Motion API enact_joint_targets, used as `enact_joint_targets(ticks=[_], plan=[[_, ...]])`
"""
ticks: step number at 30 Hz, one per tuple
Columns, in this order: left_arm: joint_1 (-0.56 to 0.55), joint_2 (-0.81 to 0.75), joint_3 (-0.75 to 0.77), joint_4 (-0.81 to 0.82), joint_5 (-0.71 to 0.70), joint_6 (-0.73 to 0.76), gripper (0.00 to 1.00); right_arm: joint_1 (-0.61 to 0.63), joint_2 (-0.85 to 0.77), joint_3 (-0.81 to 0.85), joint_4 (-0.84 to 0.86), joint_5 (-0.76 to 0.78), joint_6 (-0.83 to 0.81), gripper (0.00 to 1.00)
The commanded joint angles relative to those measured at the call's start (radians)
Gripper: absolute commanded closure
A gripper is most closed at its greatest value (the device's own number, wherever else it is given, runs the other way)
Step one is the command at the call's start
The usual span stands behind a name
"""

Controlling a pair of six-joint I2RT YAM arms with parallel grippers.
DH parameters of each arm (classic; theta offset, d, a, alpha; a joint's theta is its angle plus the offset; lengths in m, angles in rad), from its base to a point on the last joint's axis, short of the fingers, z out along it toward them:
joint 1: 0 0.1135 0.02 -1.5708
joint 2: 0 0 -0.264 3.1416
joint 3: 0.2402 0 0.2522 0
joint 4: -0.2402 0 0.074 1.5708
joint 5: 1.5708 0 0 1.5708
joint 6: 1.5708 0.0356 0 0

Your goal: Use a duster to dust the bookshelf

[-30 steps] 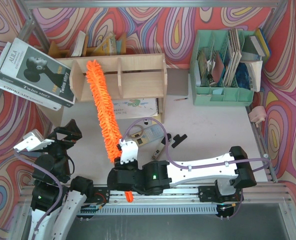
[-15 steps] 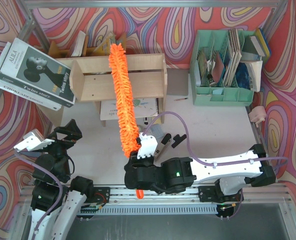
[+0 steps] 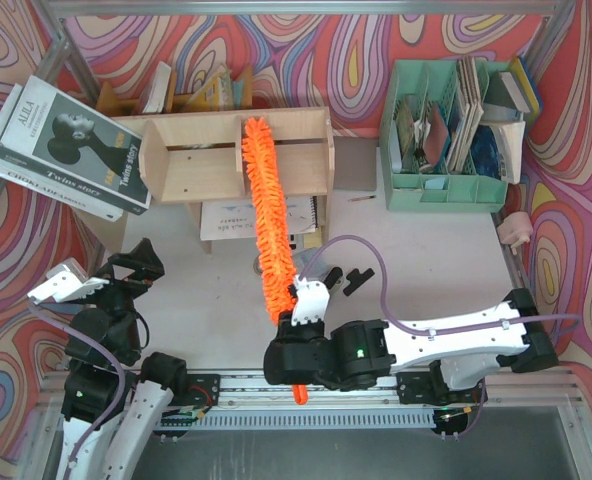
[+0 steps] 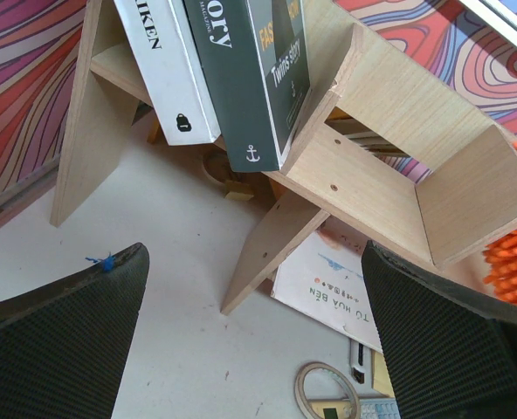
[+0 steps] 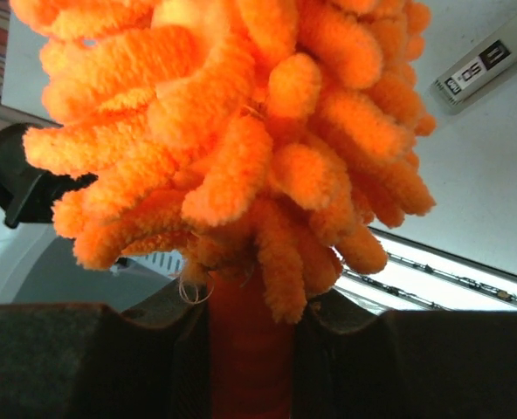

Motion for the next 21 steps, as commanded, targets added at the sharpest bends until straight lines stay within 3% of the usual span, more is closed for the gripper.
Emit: enact_joint_targets(ticks=[1, 7, 16, 21], plan=[[0.004, -0.004, 0.016, -0.006, -0.005, -0.005, 0.01, 0.004, 0.063, 0.040, 0.055, -0.015, -0.066, 1.00], [0.004, -0.004, 0.015, -0.006, -0.005, -0.005, 0.01, -0.007, 0.121, 0.112, -0.078, 0.002, 0.022, 1.00], [0.004, -0.001, 0.015, -0.005, -0.003, -0.005, 0.02, -0.045, -0.093, -0.126, -0.244, 0.013, 0.408, 1.00], [0.004, 0.000, 0.015, -0.003, -0.003, -0.006, 0.02, -0.045, -0.082, -0.120, -0.128, 0.017, 0.291, 1.00]])
